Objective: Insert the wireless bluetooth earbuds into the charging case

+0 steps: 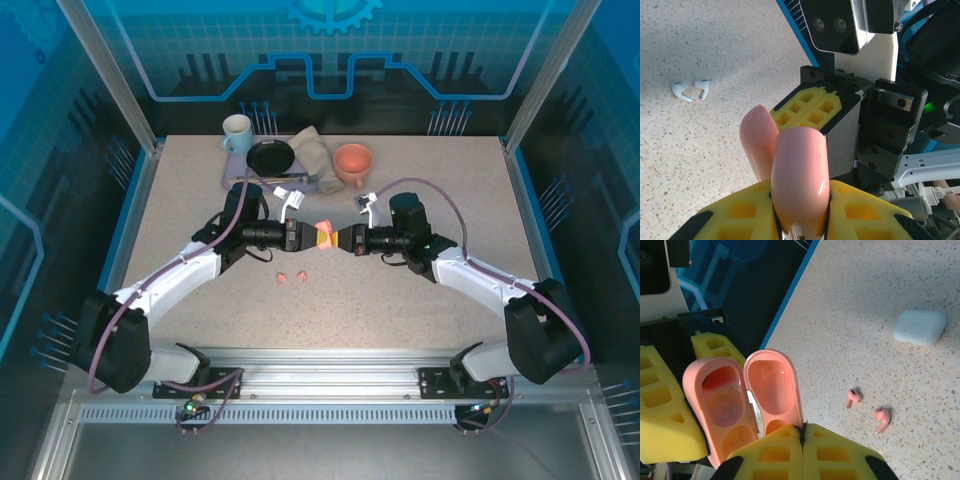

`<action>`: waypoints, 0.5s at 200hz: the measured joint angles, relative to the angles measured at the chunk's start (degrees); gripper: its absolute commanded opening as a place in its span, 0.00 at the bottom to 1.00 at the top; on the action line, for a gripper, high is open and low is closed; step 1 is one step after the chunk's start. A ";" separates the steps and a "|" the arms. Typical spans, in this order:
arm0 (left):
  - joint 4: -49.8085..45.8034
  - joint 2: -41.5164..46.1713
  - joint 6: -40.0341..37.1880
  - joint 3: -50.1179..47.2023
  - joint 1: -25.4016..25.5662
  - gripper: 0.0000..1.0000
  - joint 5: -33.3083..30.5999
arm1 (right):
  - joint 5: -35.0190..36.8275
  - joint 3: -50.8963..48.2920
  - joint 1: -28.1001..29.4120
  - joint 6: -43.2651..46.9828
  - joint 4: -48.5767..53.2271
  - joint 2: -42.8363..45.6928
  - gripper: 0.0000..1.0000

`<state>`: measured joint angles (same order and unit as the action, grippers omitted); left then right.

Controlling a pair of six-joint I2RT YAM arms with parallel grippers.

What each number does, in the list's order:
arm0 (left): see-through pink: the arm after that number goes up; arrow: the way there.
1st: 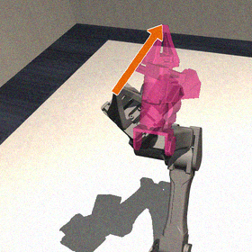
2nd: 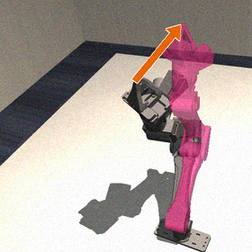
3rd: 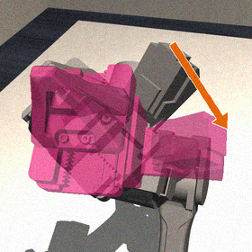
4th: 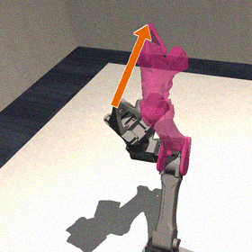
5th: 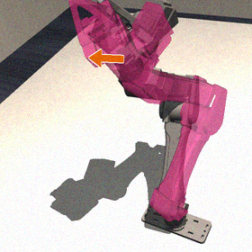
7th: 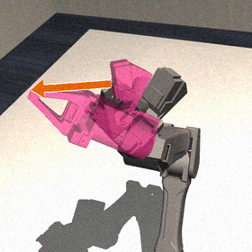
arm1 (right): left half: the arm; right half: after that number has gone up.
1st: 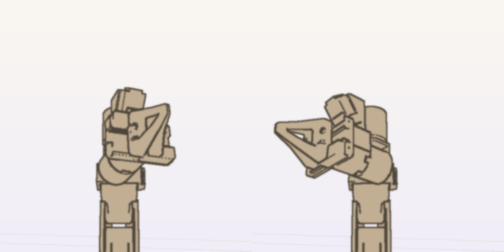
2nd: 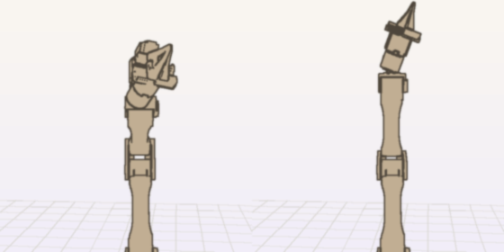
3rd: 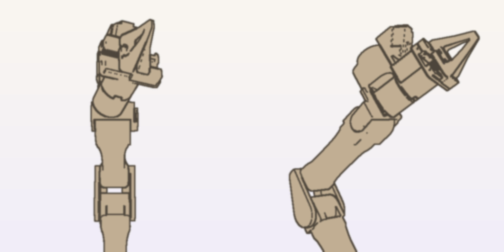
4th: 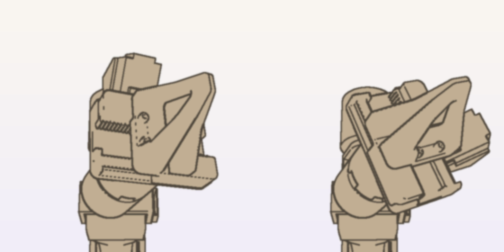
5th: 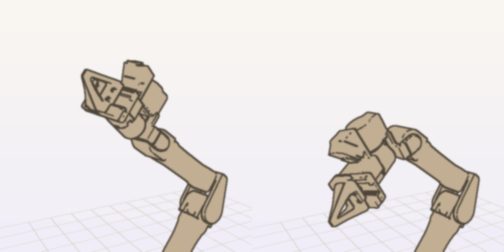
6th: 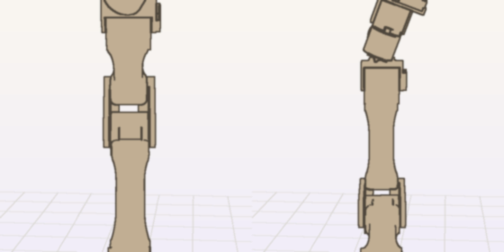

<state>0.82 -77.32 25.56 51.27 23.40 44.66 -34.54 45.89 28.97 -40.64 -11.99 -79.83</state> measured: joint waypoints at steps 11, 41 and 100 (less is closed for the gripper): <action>-0.02 -0.20 -0.02 0.00 0.00 0.22 0.02 | 0.11 0.02 0.00 0.24 0.42 0.09 0.00; 0.59 -0.55 -0.07 0.02 0.02 0.56 0.00 | 1.16 1.05 0.02 1.55 3.26 0.46 0.00; 0.52 -0.52 -0.02 0.04 -0.02 0.90 -1.77 | 3.04 3.96 -0.15 5.90 10.60 0.74 0.00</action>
<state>1.34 -77.84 25.54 51.31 23.38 42.89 -31.51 49.84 28.82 -34.74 -1.39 -79.09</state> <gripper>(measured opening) 0.848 0.046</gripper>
